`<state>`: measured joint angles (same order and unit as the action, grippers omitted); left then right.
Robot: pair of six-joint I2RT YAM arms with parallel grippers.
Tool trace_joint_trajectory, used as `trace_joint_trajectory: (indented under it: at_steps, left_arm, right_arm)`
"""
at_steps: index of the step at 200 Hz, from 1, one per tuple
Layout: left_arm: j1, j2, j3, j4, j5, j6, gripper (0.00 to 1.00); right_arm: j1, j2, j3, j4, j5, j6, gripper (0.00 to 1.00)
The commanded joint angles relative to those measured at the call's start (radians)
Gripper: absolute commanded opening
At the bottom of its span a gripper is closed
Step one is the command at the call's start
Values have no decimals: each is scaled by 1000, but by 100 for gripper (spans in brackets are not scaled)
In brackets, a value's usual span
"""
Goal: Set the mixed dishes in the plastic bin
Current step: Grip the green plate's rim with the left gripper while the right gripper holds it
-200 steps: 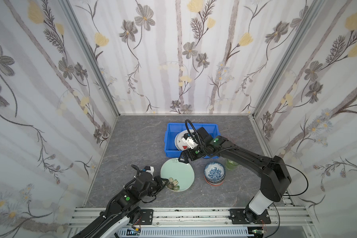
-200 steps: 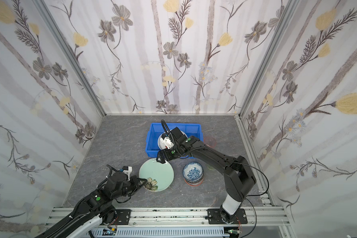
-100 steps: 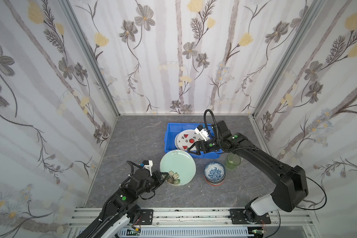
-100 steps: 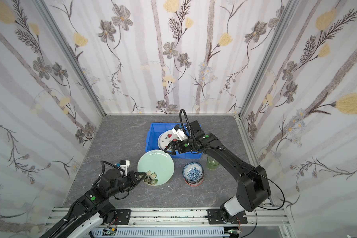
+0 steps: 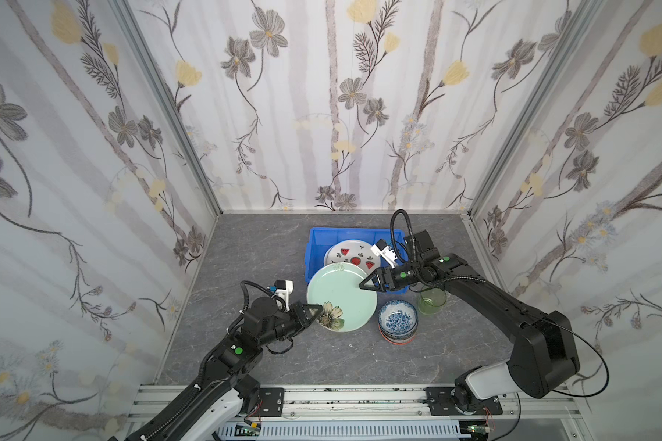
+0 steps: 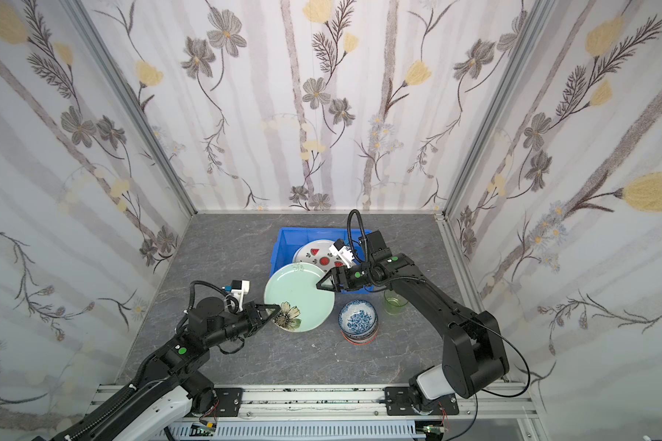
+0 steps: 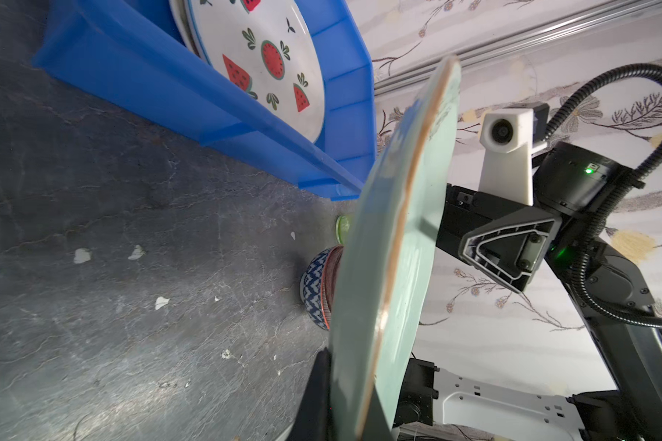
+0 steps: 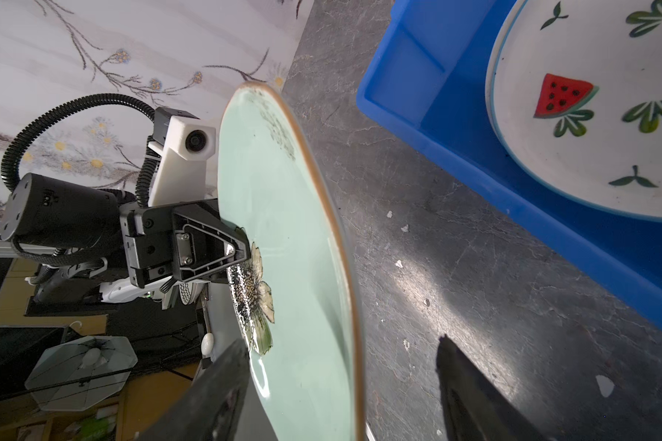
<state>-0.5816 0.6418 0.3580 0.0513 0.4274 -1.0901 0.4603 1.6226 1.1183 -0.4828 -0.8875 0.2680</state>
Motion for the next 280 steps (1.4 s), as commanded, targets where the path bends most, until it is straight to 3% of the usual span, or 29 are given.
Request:
trace_joint_trajectory:
  at_steps: [1,85,157,173,193,236,264,280]
  left_arm:
    - [2,14,-7,229,39,-24,0]
    - [3,61,-5,253,20,-23,0]
    - [2,69,-13,256,14,-23,0]
    - [3,72,-21,257,10,-24,0]
    - [3,75,-28,257,4,-22,0]
    - [11,78,-33,240,11,-9,22]
    - [33,57,-16,154,3,34,48]
    - [62,37,-20,146,15,42,69]
  right_arm:
    - [-8,-6,2,54,-73,-21,68]
    - [-30,-8,-5,76,-119,-23,29]
    - [-39,17,5,78,-155,-27,9]
    - [-39,22,9,78,-160,-26,0]
    - [-39,28,11,78,-159,-25,0]
    - [-43,37,24,74,-152,-22,0]
    - [-48,43,27,70,-143,-20,0]
    - [-50,45,28,70,-136,-20,0]
